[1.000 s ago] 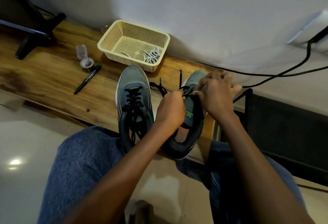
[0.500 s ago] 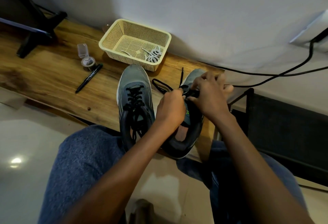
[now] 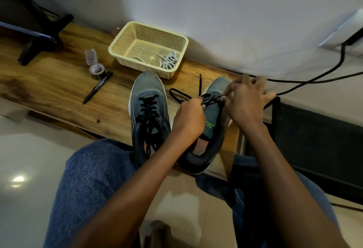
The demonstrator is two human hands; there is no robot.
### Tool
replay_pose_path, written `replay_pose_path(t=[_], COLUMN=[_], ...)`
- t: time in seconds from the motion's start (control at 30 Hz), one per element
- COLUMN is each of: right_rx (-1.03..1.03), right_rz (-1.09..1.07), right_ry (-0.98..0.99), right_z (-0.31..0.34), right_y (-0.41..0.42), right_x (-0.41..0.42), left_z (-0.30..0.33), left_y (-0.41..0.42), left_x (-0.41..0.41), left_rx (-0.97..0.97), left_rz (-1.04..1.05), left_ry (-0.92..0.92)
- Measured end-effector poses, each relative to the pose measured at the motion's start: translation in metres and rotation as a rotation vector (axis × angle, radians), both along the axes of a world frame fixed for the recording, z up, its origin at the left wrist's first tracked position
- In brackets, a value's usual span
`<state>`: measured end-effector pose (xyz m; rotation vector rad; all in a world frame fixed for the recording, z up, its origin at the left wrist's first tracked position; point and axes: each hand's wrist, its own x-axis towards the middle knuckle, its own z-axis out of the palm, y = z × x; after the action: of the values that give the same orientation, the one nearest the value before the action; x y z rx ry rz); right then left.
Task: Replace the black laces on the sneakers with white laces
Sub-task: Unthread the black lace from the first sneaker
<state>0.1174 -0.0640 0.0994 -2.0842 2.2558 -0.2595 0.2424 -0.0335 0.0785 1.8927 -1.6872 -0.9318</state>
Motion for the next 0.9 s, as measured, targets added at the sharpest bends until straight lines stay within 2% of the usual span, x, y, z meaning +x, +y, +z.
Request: replay_pose_path(t=[0.07, 0.13, 0.3, 0.5, 0.6, 0.77, 0.9], right_rx=[-0.038, -0.022, 0.130, 0.098, 0.036, -0.045, 0.049], right_rz=[-0.146, -0.200, 0.023, 0.158, 0.121, -0.147, -0.027], right_ry=[-0.001, 0.017, -0.105, -0.018, 0.016, -0.009, -0.063], right_z=[0.005, 0.005, 0.000, -0.009, -0.003, 0.009, 0.002], right_y=[-0.002, -0.002, 0.000, 0.006, 0.004, -0.004, -0.003], right_x=[-0.009, -0.012, 0.002, 0.022, 0.015, -0.011, -0.007], left_z=[0.000, -0.001, -0.001, 0.000, 0.000, 0.001, 0.002], left_y=[-0.001, 0.000, 0.000, 0.001, 0.000, -0.001, 0.000], left_x=[0.000, 0.000, 0.003, 0.002, 0.003, 0.002, 0.004], left_rx=[-0.006, -0.007, -0.010, -0.012, -0.002, 0.018, 0.028], left_rz=[-0.003, -0.008, -0.008, -0.025, -0.012, -0.003, 0.004], left_ry=[0.005, -0.002, -0.029, -0.043, -0.014, -0.005, -0.025])
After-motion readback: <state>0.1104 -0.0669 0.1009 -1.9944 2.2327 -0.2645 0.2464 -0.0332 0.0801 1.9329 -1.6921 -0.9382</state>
